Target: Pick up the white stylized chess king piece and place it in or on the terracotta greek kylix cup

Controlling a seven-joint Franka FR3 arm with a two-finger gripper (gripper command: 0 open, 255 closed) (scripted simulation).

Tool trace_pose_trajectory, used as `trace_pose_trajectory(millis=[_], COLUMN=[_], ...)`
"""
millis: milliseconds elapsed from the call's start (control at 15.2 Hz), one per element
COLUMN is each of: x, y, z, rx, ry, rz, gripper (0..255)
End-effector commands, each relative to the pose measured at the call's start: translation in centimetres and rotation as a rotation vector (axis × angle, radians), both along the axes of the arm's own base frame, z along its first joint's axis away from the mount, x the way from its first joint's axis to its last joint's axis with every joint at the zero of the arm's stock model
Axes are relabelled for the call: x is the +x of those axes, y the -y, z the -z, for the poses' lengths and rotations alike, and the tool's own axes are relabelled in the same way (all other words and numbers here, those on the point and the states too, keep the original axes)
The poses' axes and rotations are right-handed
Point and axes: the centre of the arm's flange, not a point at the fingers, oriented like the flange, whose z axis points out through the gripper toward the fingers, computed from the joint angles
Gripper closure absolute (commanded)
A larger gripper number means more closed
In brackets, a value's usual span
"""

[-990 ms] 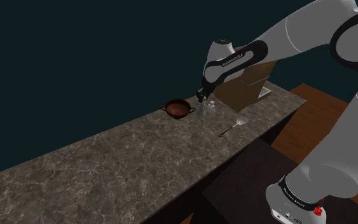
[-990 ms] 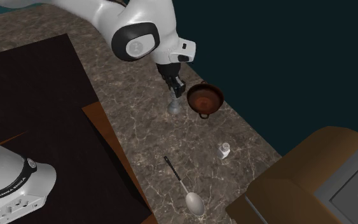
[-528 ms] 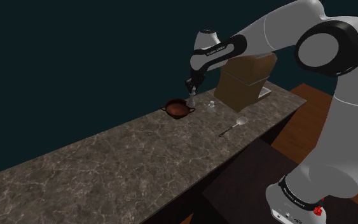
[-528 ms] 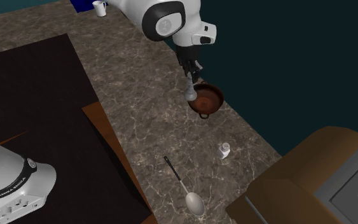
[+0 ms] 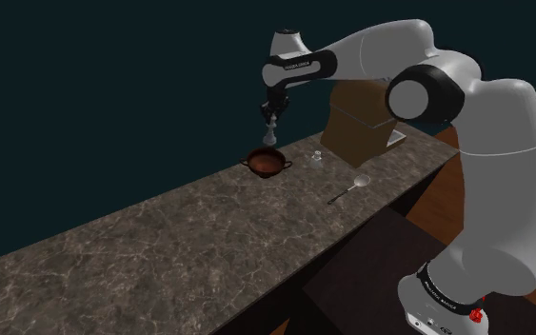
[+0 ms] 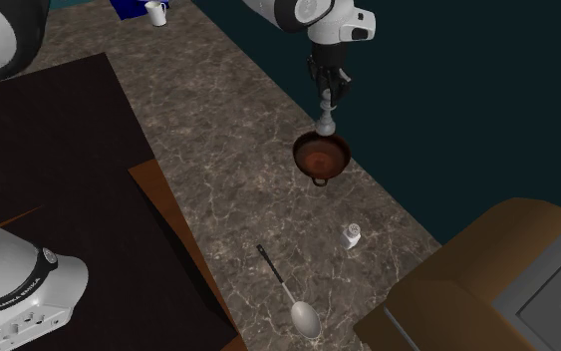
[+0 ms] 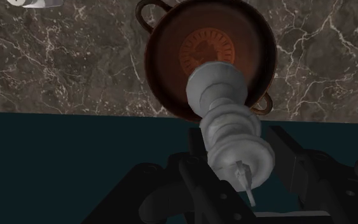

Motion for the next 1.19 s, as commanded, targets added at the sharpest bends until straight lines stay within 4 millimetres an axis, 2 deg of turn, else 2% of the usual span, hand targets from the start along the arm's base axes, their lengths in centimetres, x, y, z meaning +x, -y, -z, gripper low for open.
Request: trace_pose_trajectory(millis=[0,1122], x=[1.2,1.2], y=[-0.3,-0.3], z=[0.7,9.7], rx=[0.0,0.0], ry=[0.0,0.0], rz=[0.0,0.0], gripper=[255,255])
